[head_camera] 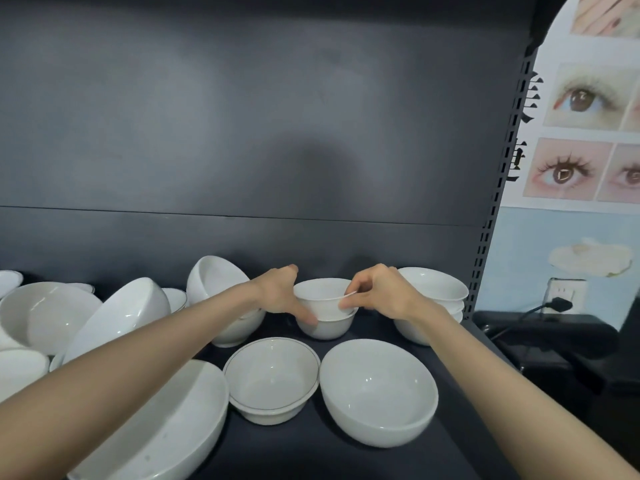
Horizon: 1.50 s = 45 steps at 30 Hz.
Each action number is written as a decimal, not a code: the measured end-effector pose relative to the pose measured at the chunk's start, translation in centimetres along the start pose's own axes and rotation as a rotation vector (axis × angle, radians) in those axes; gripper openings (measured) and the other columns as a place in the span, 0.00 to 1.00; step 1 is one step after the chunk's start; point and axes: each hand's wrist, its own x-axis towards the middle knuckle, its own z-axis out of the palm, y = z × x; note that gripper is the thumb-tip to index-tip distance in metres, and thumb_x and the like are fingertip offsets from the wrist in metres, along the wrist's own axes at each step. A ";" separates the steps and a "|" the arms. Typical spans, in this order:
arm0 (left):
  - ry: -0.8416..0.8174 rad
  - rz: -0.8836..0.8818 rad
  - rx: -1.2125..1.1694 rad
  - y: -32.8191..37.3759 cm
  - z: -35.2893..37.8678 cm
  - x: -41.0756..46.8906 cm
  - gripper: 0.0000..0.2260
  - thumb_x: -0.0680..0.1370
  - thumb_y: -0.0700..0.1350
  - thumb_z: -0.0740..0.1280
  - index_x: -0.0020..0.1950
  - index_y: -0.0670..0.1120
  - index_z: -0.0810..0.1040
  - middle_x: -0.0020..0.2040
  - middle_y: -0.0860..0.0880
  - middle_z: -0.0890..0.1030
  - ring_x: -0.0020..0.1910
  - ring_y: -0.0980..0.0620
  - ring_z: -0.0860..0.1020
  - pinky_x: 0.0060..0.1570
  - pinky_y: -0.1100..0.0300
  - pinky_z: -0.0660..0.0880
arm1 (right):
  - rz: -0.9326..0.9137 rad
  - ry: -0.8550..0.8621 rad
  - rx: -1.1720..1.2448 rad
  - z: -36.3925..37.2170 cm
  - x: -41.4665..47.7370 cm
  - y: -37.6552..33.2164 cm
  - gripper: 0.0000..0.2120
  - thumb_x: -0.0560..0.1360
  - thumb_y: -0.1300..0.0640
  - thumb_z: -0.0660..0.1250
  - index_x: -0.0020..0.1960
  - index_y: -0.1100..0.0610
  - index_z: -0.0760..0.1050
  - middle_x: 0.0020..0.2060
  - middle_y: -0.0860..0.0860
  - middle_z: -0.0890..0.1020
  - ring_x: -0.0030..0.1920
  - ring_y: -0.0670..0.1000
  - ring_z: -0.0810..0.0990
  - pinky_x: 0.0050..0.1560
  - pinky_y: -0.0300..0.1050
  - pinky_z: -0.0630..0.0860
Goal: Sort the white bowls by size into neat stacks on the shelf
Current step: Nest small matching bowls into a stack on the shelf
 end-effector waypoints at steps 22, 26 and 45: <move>0.157 0.265 -0.604 2.8 -2.2 -0.7 0.22 0.64 0.38 0.80 0.55 0.42 0.79 0.43 0.49 0.82 0.39 0.53 0.77 0.40 0.62 0.75 | -0.044 0.275 0.277 -5.2 -2.9 -3.0 0.08 0.67 0.59 0.77 0.42 0.61 0.82 0.39 0.56 0.85 0.41 0.48 0.82 0.47 0.43 0.82; 0.144 0.330 -0.675 6.2 -1.4 0.4 0.24 0.64 0.38 0.79 0.59 0.40 0.78 0.44 0.47 0.82 0.37 0.55 0.77 0.37 0.62 0.76 | -0.045 0.314 0.298 -8.4 -4.3 -1.6 0.06 0.67 0.61 0.77 0.41 0.60 0.81 0.39 0.57 0.84 0.40 0.50 0.83 0.46 0.47 0.82; 0.231 0.255 -0.630 14.1 4.8 3.4 0.31 0.58 0.48 0.83 0.59 0.45 0.78 0.50 0.52 0.83 0.51 0.52 0.81 0.55 0.56 0.78 | -0.022 0.229 0.382 -13.7 -5.9 6.9 0.05 0.69 0.65 0.75 0.42 0.61 0.79 0.38 0.57 0.83 0.38 0.49 0.81 0.46 0.42 0.81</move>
